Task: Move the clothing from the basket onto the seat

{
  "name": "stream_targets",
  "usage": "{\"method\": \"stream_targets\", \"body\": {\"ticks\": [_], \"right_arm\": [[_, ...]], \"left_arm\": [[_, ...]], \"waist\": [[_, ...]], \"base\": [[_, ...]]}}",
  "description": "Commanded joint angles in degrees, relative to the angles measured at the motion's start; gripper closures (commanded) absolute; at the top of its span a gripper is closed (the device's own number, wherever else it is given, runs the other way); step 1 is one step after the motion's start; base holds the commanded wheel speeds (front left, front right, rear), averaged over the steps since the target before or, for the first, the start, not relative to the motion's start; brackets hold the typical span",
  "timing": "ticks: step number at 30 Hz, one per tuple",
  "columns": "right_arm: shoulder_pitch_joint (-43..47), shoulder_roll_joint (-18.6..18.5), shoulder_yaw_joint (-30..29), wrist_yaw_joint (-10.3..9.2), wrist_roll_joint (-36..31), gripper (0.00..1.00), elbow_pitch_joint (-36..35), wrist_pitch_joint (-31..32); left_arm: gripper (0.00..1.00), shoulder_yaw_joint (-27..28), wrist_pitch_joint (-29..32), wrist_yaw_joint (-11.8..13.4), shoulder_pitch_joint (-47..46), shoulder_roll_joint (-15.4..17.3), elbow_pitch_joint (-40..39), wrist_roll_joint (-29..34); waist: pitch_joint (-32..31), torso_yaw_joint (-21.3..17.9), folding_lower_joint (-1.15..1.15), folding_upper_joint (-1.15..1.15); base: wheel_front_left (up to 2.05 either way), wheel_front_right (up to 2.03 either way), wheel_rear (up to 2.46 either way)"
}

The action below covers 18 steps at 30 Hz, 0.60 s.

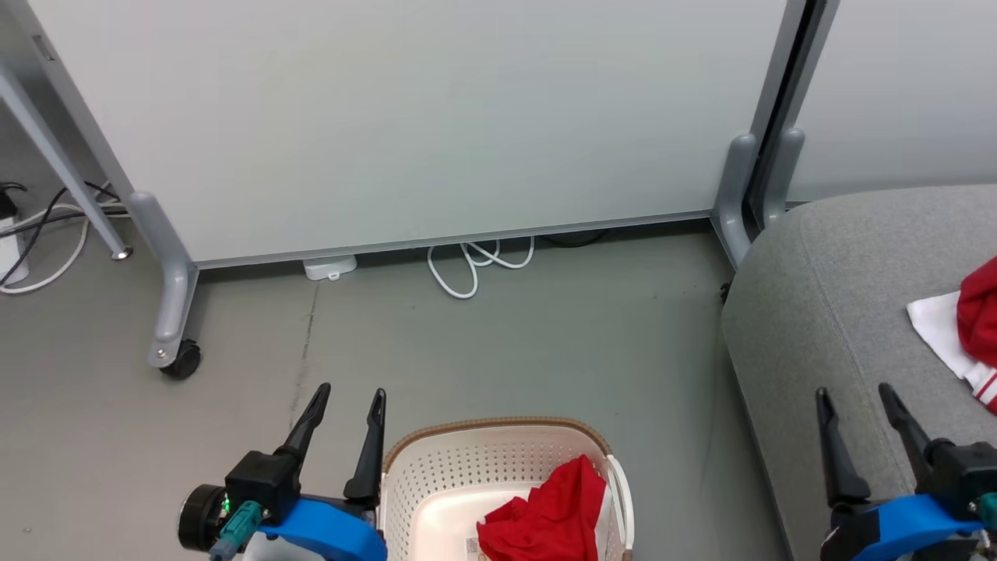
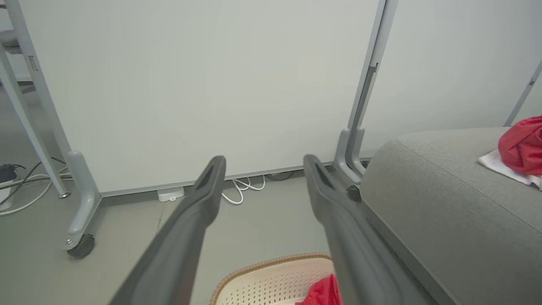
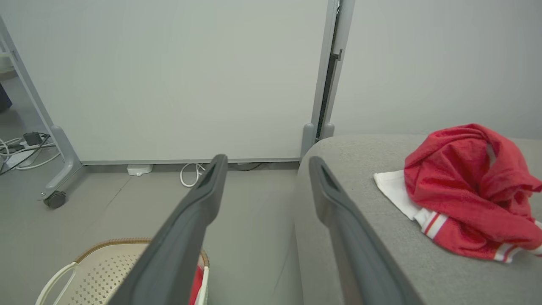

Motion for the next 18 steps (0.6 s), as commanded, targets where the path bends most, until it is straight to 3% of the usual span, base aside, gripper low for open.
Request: {"method": "stream_targets", "body": {"ticks": [1,18], "right_arm": [[1.7,0.5,0.9,0.01,0.6,0.00,-0.1,-0.6],[2.9,1.2,2.9,0.01,0.9,0.00,2.1,-1.3]], "left_arm": [[0.00,1.2,-0.2,0.0,0.8,0.3,-0.1,0.5],[0.00,4.5,-0.2,0.0,2.9,0.1,-0.3,1.7]], "waist": [[-0.6,1.0,0.01,0.00],[-1.5,2.1,0.01,0.00]], "base": [[0.00,0.00,0.00],[0.00,0.00,0.00]]}}
